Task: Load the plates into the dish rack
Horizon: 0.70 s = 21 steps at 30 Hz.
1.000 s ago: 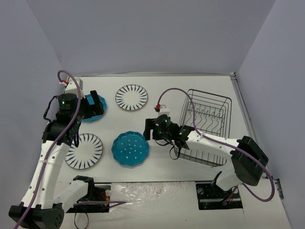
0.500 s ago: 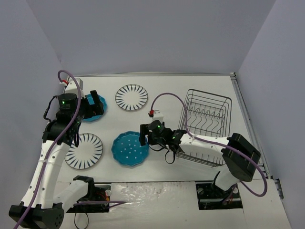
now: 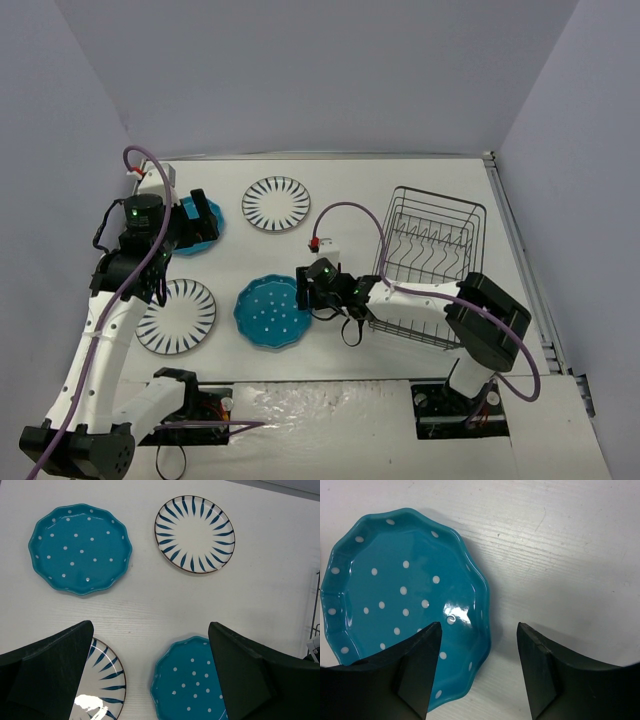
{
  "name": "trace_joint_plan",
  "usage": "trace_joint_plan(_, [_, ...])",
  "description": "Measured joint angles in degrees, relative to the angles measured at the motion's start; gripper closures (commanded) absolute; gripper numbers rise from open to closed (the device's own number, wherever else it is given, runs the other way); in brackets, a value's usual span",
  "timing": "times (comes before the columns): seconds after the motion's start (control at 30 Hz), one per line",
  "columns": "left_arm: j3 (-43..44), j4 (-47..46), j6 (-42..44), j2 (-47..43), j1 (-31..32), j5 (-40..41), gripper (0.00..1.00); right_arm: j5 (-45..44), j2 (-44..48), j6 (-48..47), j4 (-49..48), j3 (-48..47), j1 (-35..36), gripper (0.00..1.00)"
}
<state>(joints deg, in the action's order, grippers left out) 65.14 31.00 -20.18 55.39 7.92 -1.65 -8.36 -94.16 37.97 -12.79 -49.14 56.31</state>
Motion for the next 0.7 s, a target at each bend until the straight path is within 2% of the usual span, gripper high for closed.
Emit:
trace_joint_plan(0.17, [0.0, 0.0, 0.0, 0.0, 0.0, 0.0, 0.03, -0.4, -1.1, 0.2, -0.4, 0.0, 0.0, 0.51])
trace_joint_plan(0.7, [0.0, 0.0, 0.0, 0.1, 0.0, 0.0, 0.03, -0.5, -4.5, 0.4, -1.8, -0.1, 0.0, 0.58])
